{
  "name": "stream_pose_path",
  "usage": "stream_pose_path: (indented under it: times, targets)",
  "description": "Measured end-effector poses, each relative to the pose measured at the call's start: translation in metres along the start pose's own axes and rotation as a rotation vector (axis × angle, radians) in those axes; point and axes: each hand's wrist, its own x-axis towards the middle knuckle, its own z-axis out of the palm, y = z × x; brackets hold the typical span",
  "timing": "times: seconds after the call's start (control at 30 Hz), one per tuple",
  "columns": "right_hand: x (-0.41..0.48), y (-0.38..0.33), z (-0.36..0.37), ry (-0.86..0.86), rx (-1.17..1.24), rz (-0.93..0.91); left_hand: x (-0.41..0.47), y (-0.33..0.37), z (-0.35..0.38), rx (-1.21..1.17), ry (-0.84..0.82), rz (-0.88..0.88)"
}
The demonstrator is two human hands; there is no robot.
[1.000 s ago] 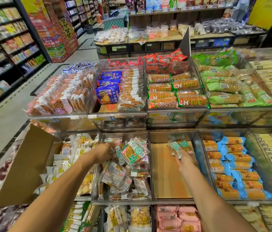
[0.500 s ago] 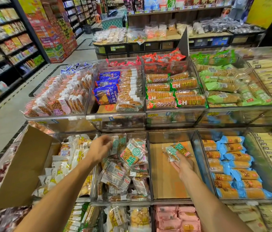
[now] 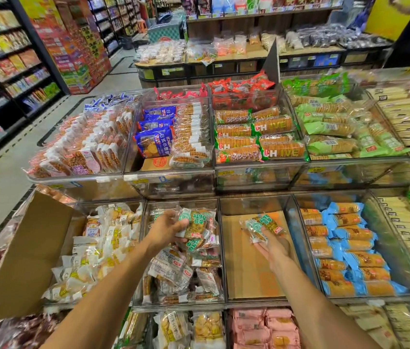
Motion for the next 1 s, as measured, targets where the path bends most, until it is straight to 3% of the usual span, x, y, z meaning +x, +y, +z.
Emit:
stream_pose_path:
  times: [0.13, 0.33, 0.57, 0.83, 1.0]
  targets:
    - [0.000, -0.003, -0.002, -0.029, -0.006, 0.007, 0.002, 0.000, 0.012, 0.403, 0.105, -0.012]
    - [-0.003, 0.001, -0.002, -0.069, -0.026, -0.027, 0.000, 0.002, 0.018, 0.580, 0.148, 0.022]
    - [-0.010, 0.000, -0.003, -0.145, -0.099, -0.031, -0.005, 0.004, 0.010, 0.624, 0.136, 0.008]
    - [-0.017, -0.002, -0.003, -0.174, -0.088, 0.038, -0.024, 0.014, 0.001, 0.166, -0.098, -0.114]
    - [-0.026, -0.022, 0.005, -0.281, -0.117, 0.017, -0.035, 0.020, -0.001, -0.138, -0.140, -0.198]
